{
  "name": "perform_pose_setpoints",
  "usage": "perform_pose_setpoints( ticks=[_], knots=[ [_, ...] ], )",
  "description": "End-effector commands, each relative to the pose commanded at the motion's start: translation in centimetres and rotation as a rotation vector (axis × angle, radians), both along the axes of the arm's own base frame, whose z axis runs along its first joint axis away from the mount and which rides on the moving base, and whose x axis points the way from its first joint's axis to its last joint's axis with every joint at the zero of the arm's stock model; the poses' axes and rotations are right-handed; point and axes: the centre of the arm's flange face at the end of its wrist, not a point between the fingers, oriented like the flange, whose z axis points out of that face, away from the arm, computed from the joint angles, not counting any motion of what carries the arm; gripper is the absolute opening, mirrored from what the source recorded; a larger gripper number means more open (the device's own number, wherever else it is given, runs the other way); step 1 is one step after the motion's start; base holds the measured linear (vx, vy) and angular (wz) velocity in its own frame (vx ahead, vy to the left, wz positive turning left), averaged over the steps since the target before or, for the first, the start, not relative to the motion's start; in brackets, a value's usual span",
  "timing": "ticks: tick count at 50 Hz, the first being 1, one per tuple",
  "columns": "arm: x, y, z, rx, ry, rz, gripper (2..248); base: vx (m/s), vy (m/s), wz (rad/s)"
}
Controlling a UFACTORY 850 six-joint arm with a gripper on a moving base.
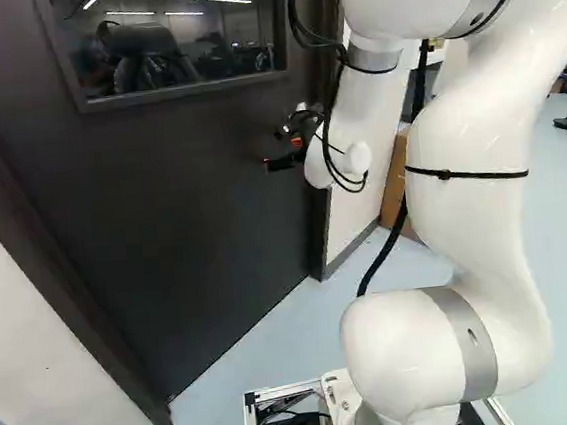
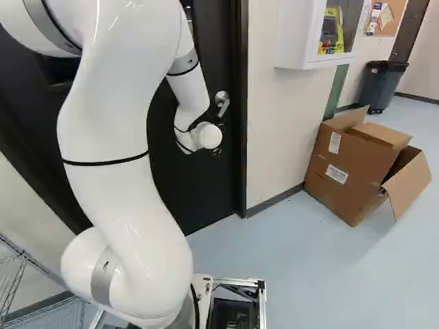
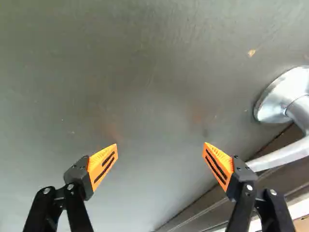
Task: Open the door and move inside
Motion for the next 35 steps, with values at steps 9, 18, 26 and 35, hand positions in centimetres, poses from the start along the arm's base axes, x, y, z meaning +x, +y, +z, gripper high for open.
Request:
perform_pose_setpoints(
  ticks=[9,18,26,35],
  knots=[
    [0.1,0.0,-1.0,0.002,0.019,0.0,247,0.0,0.0,0.0],
    [0.2,0.0,-2.1,0.005,0.039,0.0,247,0.0,0.0,0.0],
    [0.0,0.0,-2.8,0.007,0.054,-0.001,247,0.0,0.0,0.0],
    [-1.4,0.0,-2.8,0.008,0.065,-0.003,247,0.0,0.0,0.0]
  ],
)
